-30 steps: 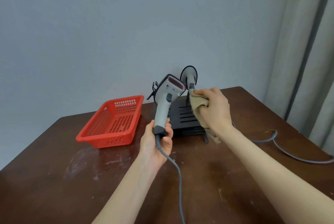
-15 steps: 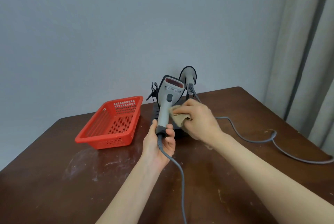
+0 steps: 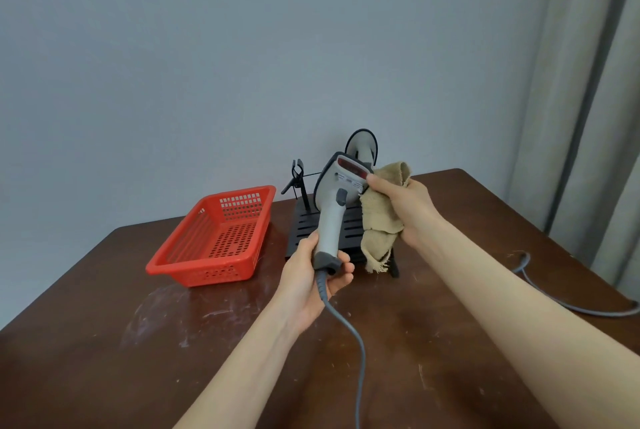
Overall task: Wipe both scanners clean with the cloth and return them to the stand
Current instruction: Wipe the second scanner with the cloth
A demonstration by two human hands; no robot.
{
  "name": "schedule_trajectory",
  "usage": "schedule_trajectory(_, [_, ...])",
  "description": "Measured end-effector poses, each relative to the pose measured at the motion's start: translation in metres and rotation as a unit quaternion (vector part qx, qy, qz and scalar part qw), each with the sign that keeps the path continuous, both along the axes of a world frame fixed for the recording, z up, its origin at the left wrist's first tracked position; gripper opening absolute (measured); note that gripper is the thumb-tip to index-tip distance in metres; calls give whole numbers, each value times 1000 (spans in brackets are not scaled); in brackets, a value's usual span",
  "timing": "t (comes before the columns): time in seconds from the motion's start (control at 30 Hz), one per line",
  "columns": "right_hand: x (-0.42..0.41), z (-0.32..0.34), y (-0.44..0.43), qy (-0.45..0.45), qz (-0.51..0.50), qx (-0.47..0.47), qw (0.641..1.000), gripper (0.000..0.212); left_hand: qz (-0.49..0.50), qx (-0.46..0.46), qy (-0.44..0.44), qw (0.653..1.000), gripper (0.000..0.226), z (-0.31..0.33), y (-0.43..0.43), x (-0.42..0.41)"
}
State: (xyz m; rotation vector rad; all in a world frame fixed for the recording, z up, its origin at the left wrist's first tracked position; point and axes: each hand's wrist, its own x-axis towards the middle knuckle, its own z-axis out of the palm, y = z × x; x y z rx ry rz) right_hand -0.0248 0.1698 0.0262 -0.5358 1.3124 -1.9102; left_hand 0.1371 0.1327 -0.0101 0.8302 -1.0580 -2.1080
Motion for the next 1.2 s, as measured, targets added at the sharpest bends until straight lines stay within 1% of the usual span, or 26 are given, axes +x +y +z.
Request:
schedule_trajectory(0.07, [-1,-1,-1,5,-10,5,1000,31,-17,-35,-30,999,37,4,-3,-1])
schedule_trajectory(0.13, [-1,1,-2,32,-14,12,999,26,-30,-53,-53,997,33,10,-8,-5])
schedule_trajectory(0.23, [1,5,-4,95,-22,17,995,14,-24,-72,-79,994,30,18,-15,-16])
schedule_trajectory(0.33, [0,8,-7,164,-25,26,986,17,4,-91,-89,992,38,20,-19,-27])
schedule_trajectory(0.4, [-4,10,-5,230,-38,44,971,11,24,-101,-90,991,45,16,-20,-32])
schedule_trajectory(0.43, [-7,12,-4,271,-51,53,960,7,31,-103,-88,990,47,13,-20,-34])
schedule_trajectory(0.47, [-11,13,-1,320,-71,61,943,9,34,-104,-87,990,49,10,-20,-35])
schedule_trajectory(0.53, [-15,17,6,420,-119,60,898,24,32,-113,-91,989,50,3,-20,-36])
schedule_trajectory(0.57, [-15,20,9,461,-132,53,876,28,30,-118,-94,988,50,0,-20,-37])
schedule_trajectory(0.63, [-12,21,13,543,-132,53,827,30,28,-128,-96,987,47,-4,-18,-40])
schedule_trajectory(0.7, [-8,17,12,613,-120,88,776,29,28,-136,-101,985,44,-8,-15,-44])
schedule_trajectory(0.73, [-6,15,12,629,-112,103,762,29,26,-139,-104,985,43,-9,-13,-46])
schedule_trajectory(0.77, [-5,14,12,636,-105,112,756,28,24,-141,-106,984,43,-10,-11,-47])
schedule_trajectory(0.87, [1,15,13,638,-79,124,756,30,24,-147,-116,982,40,-14,-9,-50])
schedule_trajectory(0.97, [12,18,13,638,-43,102,762,34,16,-148,-117,982,38,-17,-7,-51])
schedule_trajectory(1.07, [14,20,14,633,-35,101,767,34,25,-146,-112,983,39,-18,-5,-52])
schedule_trajectory(1.2, [8,20,18,647,-37,158,745,33,47,-132,-108,984,41,-19,-4,-49])
